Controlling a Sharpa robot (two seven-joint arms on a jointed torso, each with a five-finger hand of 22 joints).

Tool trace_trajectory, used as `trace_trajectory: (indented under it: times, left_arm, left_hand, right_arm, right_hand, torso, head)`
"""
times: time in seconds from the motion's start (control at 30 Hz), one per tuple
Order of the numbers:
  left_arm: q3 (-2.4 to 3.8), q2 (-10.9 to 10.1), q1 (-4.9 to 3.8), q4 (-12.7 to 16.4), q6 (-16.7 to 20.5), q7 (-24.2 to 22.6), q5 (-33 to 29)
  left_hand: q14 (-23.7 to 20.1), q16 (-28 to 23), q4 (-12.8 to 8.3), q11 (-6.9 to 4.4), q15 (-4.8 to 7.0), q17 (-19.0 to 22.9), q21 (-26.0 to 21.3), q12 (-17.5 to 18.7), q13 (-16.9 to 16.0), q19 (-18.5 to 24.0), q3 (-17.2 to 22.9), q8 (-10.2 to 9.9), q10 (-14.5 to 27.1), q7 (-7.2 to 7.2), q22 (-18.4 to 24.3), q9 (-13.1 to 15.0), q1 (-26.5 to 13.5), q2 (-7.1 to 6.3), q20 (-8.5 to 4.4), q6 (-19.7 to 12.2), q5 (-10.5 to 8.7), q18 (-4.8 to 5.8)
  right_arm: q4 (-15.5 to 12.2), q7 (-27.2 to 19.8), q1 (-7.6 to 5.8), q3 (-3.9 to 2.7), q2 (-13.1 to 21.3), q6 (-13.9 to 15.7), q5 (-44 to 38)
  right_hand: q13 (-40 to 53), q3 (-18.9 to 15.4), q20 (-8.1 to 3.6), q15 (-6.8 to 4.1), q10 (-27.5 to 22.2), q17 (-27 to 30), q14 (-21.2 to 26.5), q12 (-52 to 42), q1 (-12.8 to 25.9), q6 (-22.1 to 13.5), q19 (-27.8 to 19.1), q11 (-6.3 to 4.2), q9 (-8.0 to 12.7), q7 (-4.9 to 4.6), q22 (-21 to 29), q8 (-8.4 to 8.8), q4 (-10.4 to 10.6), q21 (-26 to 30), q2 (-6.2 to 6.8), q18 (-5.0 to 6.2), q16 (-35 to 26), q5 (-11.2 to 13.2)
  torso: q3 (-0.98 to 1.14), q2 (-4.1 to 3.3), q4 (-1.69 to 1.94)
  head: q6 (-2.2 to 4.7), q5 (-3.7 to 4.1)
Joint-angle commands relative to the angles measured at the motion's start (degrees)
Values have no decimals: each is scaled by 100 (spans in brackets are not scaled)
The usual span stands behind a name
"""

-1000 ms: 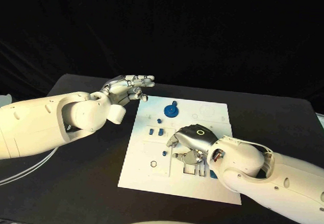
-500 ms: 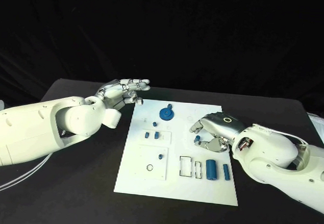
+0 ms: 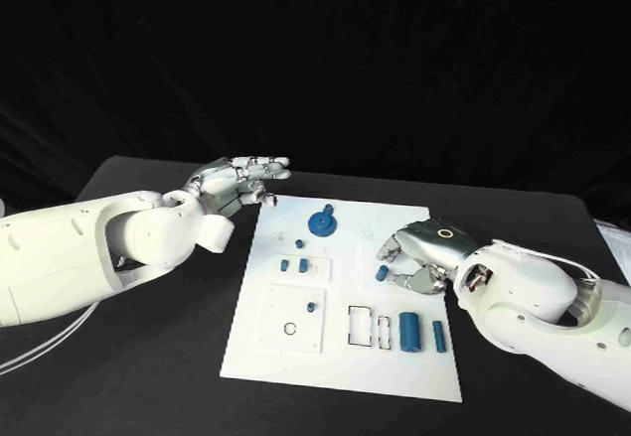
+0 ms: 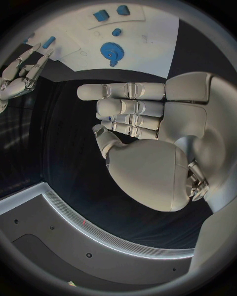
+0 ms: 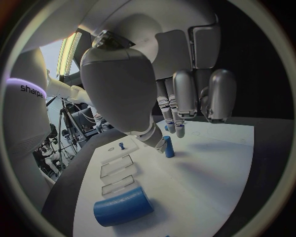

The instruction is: Assemble the parts on the task board

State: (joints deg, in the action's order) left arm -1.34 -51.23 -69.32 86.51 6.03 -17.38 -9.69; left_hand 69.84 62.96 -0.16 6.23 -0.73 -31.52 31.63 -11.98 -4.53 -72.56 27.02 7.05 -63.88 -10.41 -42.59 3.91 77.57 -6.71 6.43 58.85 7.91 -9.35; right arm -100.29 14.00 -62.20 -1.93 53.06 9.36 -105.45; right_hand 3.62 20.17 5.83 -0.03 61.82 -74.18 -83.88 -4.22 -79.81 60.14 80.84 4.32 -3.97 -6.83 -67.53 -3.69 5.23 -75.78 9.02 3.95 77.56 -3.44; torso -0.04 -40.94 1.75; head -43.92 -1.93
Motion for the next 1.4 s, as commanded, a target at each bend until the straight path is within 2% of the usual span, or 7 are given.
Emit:
trace_trajectory:
  times: [0.03, 0.23, 0.67, 0.87, 1.0, 1.17, 1.4]
  left_arm:
    - [2, 10, -3, 13, -127, -19, 20]
    - [2, 6, -3, 12, -130, -17, 21]
    - [2, 8, -3, 5, -138, -5, 21]
    - [1, 11, -3, 1, -145, 0, 22]
    - [1, 14, -3, -5, -153, 5, 22]
    - [-1, 15, -3, -25, -154, 9, 22]
    - [-4, 14, -2, -34, -153, 9, 22]
  left_hand:
    - [-34, -35, -35, -13, -24, 6, -31, -20, 5, 35, -1, 5, 36, -7, 6, -7, -50, -12, -7, -39, 28, -102]
    - [-34, -35, -35, -13, -24, 6, -31, -20, 5, 35, -1, 5, 36, -7, 6, -7, -50, -12, -7, -39, 28, -102]
    - [-34, -35, -35, -13, -24, 6, -31, -20, 5, 35, -1, 5, 36, -7, 6, -7, -50, -12, -7, -39, 28, -102]
    - [-34, -35, -35, -13, -24, 6, -31, -20, 5, 35, -1, 5, 36, -7, 6, -7, -50, -12, -7, -39, 28, -102]
    - [-38, -31, -43, -12, -25, 12, -36, -35, 4, 37, -1, 10, 42, -8, 10, -5, -50, -2, -5, -39, 29, -102]
    - [-38, -31, -43, -12, -25, 12, -36, -35, 4, 37, -1, 10, 42, -8, 10, -5, -50, -2, -5, -39, 29, -102]
    - [-38, -31, -43, -12, -25, 12, -36, -35, 4, 37, -1, 10, 42, -8, 10, -5, -50, -2, -5, -39, 29, -102]
  right_arm:
    - [55, 21, 10, 6, -60, -221, -104]
    - [112, -38, 36, 13, -140, -303, -69]
    - [186, -109, 63, 23, -256, -386, -32]
    - [229, -103, 70, 25, -291, -56, -115]
    - [223, -109, 73, 25, -299, 205, -153]
    - [125, -91, 66, 11, -244, 268, -92]
    - [-237, -101, -1, -76, -48, 232, 265]
  right_hand:
    - [7, 63, -55, -48, 145, 16, -335, -52, -41, 112, 6, -14, -14, 5, -13, -41, 43, 23, -54, 88, -28, 25]
    - [9, 189, -68, -60, 430, 38, -338, -111, -62, 336, 24, -40, -39, 23, -27, -86, 91, 16, -120, 84, -31, 23]
    - [7, 316, -100, -97, 673, 54, -341, -98, -78, 553, 45, -85, -64, 55, -47, -112, 122, 5, -151, 80, -25, 32]
    - [36, 475, -162, -173, 1021, 13, -354, -150, -179, 838, 92, -168, -142, 114, -128, -213, 84, -52, -358, 65, 24, 53]
    - [40, 528, -198, -210, 1156, 1, -357, -152, -208, 908, 118, -205, -180, 136, -179, -239, 50, -87, -417, 54, 41, 57]
    - [35, 526, -208, -216, 1178, 13, -355, -133, -181, 914, 118, -205, -192, 140, -176, -239, 59, -86, -412, 54, 35, 62]
    - [23, 530, -217, -219, 1166, 18, -352, -89, -184, 906, 118, -205, -204, 135, -178, -228, 36, -86, -379, 53, 34, 60]
  torso:
    - [1, -4, 8]
    - [3, -5, -1]
    - [5, -4, 0]
    - [5, -3, -2]
    - [4, -1, 0]
    - [2, 9, 5]
    - [-8, 9, -6]
  head:
    - [-3, -3]
    - [-18, -26]
    - [-34, -34]
    - [-37, -33]
    - [-35, -30]
    - [-32, -27]
    - [-23, -16]
